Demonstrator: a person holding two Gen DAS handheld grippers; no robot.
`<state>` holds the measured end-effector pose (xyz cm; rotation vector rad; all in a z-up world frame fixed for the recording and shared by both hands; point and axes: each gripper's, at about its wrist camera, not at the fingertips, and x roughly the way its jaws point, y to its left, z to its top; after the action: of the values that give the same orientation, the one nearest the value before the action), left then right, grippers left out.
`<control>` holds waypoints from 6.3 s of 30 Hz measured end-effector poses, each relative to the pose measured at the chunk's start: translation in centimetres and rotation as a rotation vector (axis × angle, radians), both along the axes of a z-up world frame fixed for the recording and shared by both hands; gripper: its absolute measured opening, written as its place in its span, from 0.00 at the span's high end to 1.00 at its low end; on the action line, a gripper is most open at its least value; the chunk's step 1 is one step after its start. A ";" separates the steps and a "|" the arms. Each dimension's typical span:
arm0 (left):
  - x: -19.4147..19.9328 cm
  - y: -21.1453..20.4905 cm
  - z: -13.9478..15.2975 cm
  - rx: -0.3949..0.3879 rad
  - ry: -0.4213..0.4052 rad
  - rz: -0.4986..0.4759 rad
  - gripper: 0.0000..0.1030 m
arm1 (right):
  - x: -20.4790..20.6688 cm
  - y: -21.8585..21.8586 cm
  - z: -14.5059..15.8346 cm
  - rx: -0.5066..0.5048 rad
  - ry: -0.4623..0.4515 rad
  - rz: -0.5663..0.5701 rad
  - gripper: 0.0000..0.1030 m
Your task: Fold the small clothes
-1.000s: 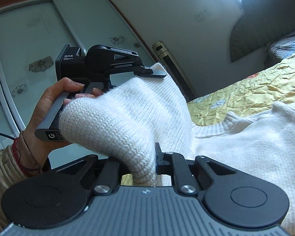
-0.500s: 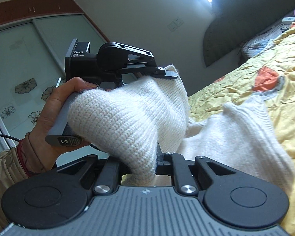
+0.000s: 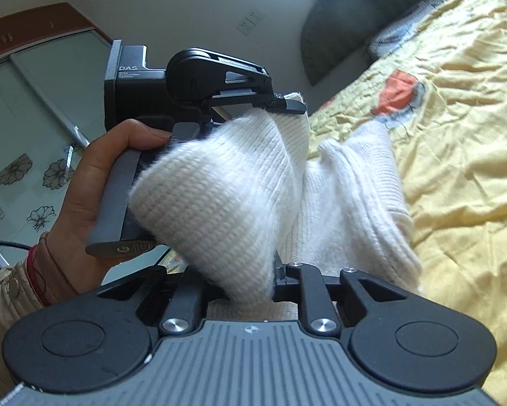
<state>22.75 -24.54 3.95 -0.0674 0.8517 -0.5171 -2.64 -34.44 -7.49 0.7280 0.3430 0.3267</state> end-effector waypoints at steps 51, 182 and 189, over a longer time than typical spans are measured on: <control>-18.4 18.9 -6.6 0.262 -0.307 -0.059 0.17 | 4.8 -5.0 2.2 -0.008 0.120 -0.063 0.71; 1.0 20.2 -4.5 -0.122 -0.095 -0.088 0.39 | 16.2 0.0 4.9 -0.182 0.157 0.141 0.45; 0.1 21.6 -5.0 -0.128 -0.074 -0.039 0.31 | 16.0 0.4 3.6 -0.232 0.238 0.090 0.33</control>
<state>22.83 -2.89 -1.00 -0.1477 0.7479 -0.6074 13.35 -34.00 -3.93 0.5243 0.6294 0.2802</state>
